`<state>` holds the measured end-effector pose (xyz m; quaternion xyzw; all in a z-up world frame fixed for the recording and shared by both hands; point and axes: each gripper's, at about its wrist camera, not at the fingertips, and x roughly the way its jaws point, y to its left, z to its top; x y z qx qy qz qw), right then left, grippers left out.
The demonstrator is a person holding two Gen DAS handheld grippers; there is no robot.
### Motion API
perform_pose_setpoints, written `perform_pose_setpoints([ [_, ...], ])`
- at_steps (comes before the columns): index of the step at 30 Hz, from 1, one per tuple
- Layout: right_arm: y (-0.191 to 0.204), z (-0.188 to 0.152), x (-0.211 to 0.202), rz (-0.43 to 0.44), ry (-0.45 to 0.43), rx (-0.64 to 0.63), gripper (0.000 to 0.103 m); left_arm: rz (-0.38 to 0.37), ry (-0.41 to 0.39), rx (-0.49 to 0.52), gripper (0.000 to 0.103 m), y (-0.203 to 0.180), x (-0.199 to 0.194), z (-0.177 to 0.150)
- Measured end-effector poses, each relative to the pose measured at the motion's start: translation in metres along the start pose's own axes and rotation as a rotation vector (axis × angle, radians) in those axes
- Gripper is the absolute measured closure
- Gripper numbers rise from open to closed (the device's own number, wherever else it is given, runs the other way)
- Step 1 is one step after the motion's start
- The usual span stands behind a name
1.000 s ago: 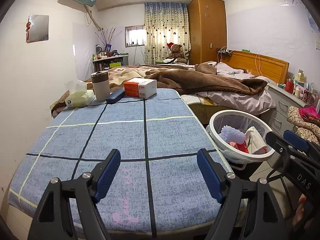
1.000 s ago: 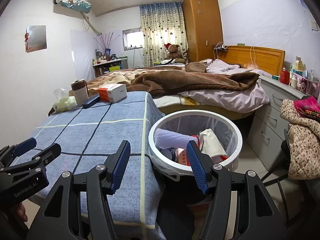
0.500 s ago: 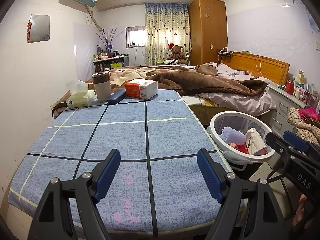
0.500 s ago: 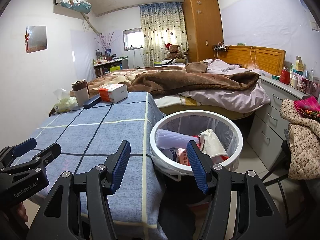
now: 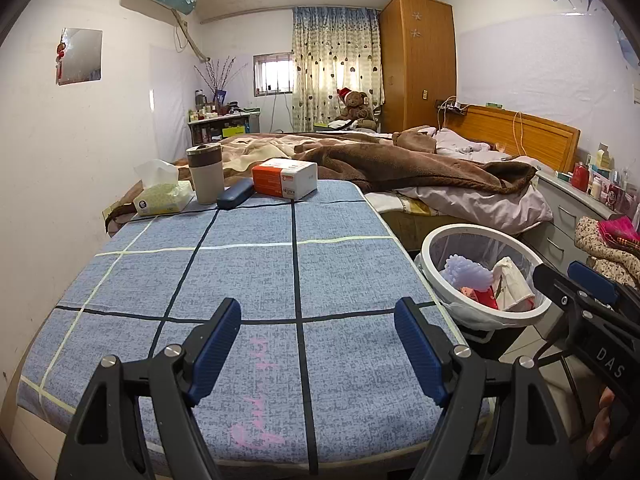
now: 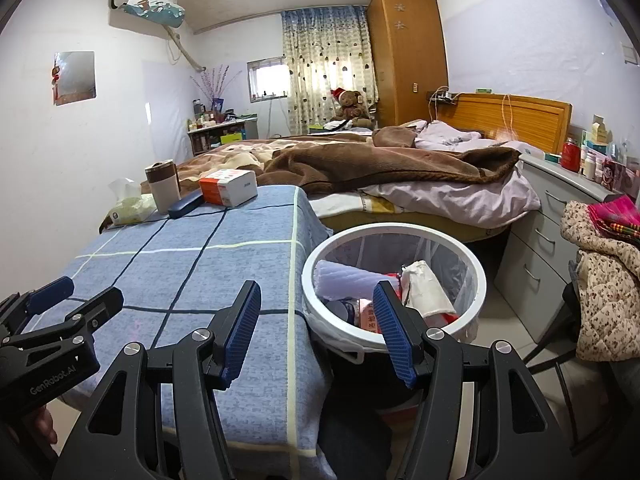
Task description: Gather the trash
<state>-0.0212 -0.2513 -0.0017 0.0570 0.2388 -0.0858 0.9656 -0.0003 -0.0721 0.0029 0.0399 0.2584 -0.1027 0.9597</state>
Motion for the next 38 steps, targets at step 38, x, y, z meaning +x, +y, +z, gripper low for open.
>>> perform_pose_setpoints([
  [38,-0.0005,0.0041,-0.0031,0.005,-0.004,-0.001,0.043,-0.002,-0.002,-0.002,0.022,0.0008,-0.0007,-0.0003],
])
